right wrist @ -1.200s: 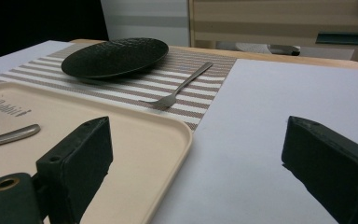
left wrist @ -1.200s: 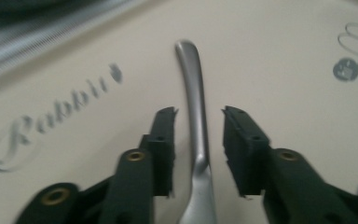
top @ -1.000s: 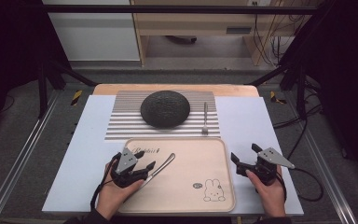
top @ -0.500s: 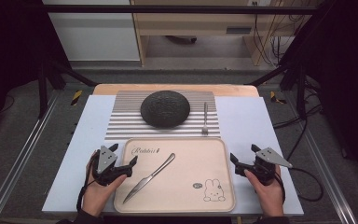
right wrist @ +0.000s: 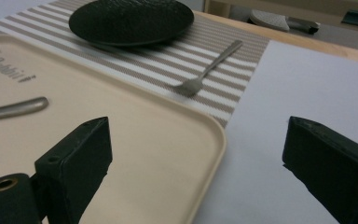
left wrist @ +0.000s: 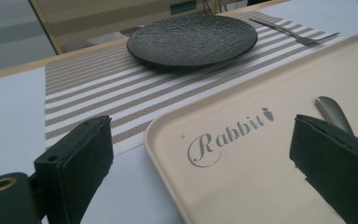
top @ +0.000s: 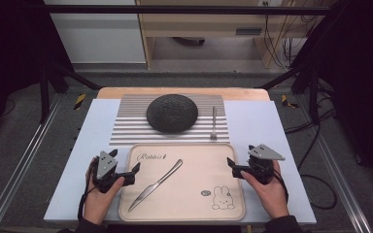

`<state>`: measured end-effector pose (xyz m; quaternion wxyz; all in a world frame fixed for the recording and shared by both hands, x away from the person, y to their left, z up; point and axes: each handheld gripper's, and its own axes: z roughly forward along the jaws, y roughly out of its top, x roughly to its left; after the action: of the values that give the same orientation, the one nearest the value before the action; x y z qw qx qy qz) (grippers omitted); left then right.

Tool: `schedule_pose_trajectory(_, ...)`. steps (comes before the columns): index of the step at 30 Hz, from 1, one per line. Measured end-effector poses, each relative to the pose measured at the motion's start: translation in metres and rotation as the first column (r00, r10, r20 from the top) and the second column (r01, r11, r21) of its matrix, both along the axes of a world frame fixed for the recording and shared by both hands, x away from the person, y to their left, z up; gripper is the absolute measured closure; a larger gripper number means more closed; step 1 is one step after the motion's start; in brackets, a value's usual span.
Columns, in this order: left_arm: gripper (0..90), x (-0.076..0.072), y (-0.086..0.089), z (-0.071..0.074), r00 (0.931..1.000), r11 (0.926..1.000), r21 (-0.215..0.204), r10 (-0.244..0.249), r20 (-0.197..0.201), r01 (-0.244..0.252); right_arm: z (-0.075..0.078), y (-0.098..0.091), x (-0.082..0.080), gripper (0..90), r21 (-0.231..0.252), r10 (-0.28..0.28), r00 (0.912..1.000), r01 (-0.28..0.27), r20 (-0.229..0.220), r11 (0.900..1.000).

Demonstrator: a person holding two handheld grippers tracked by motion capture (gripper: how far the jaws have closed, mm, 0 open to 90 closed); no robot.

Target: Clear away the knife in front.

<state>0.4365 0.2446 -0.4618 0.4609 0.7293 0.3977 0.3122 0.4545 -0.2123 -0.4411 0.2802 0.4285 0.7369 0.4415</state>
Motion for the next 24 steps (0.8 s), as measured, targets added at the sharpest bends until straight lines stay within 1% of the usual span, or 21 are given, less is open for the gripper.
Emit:
schedule_pose_trajectory(1, 5.5, 0.0, 0.0, 0.0, 1.0, 1.0, 0.0, 0.0, 0.0, 0.0, 0.005, 0.003, 0.003, 8.2, -0.002, 0.006, 1.0, -0.006, 0.002, 1.0)
schedule_pose_trajectory(2, 5.5, 0.0, 0.002, 0.0, 1.0, 1.0, -0.003, 0.003, -0.003, -0.003, 0.005, 0.003, 0.003, 8.2, -0.002, 0.006, 1.0, -0.006, 0.002, 1.0)
schedule_pose_trajectory(3, 5.5, 0.001, 0.005, 0.0, 0.9999, 0.9999, -0.013, 0.009, -0.008, -0.009, 0.016, 0.008, 0.01, 8.5, -0.011, 0.011, 0.9999, -0.011, 0.003, 0.9999)
schedule_pose_trajectory(4, 5.6, 0.001, 0.005, 0.0, 0.9999, 0.9999, -0.013, 0.009, -0.008, -0.009, 0.016, 0.008, 0.01, 8.5, -0.011, 0.011, 0.9999, -0.011, 0.003, 0.9999)
schedule_pose_trajectory(5, 5.6, 0.002, 0.007, 0.0, 0.9998, 0.9995, -0.026, 0.016, -0.014, -0.016, 0.025, 0.012, 0.017, 8.5, -0.017, 0.016, 0.9998, -0.016, 0.007, 0.9997)
schedule_pose_trajectory(6, 5.6, 0.002, 0.007, 0.0, 0.9998, 0.9995, -0.026, 0.016, -0.014, -0.016, 0.025, 0.012, 0.017, 8.5, -0.017, 0.016, 0.9998, -0.016, 0.007, 0.9997)
schedule_pose_trajectory(7, 5.6, 0.003, 0.009, -0.001, 0.9995, 0.999, -0.038, 0.023, -0.021, -0.023, 0.034, 0.016, 0.022, 8.4, -0.017, 0.028, 0.9996, -0.028, 0.006, 0.9995)
schedule_pose_trajectory(8, 5.6, 0.003, 0.009, -0.001, 0.9995, 0.999, -0.038, 0.023, -0.021, -0.023, 0.034, 0.016, 0.022, 8.4, -0.017, 0.028, 0.9996, -0.028, 0.006, 0.9995)
schedule_pose_trajectory(9, 5.6, 0.004, 0.009, -0.002, 0.9994, 0.9987, -0.043, 0.026, -0.025, -0.027, 0.041, 0.019, 0.027, 8.4, -0.027, 0.04, 0.9991, -0.04, 0.013, 0.9989)
schedule_pose_trajectory(10, 5.6, 0.004, 0.009, -0.002, 0.9994, 0.9987, -0.043, 0.026, -0.025, -0.027, 0.045, 0.02, 0.029, 8.4, -0.033, 0.044, 0.9989, -0.044, 0.016, 0.9985)
schedule_pose_trajectory(11, 5.6, 0.004, 0.009, -0.002, 0.9993, 0.9987, -0.042, 0.027, -0.025, -0.028, 0.045, 0.02, 0.029, 8.4, -0.033, 0.044, 0.9989, -0.044, 0.016, 0.9985)
schedule_pose_trajectory(12, 5.6, 0.004, 0.009, -0.002, 0.9994, 0.9988, -0.041, 0.026, -0.024, -0.027, 0.05, 0.023, 0.032, 8.3, -0.037, 0.049, 0.9987, -0.048, 0.016, 0.9982)
schedule_pose_trajectory(16, 5.5, 0.004, 0.007, -0.002, 0.9994, 0.999, -0.039, 0.021, -0.028, -0.022, 0.055, 0.027, 0.034, 8.2, -0.04, 0.06, 0.998, -0.059, 0.018, 0.9974)
schedule_pose_trajectory(22, 5.6, 0.003, 0.006, -0.002, 0.9994, 0.9992, -0.036, 0.015, -0.031, -0.016, 0.055, 0.032, 0.038, 8.0, -0.039, 0.073, 0.9972, -0.072, 0.015, 0.9966)
schedule_pose_trajectory(23, 5.6, 0.003, 0.006, -0.002, 0.9995, 0.9991, -0.039, 0.012, -0.03, -0.014, 0.054, 0.033, 0.039, 7.9, -0.038, 0.073, 0.9972, -0.073, 0.012, 0.9966)
schedule_pose_trajectory(24, 5.7, 0.003, 0.003, -0.001, 0.9994, 0.9991, -0.043, -0.002, -0.035, 0.0, 0.054, 0.033, 0.039, 7.8, -0.039, 0.075, 0.9971, -0.074, 0.014, 0.9965)
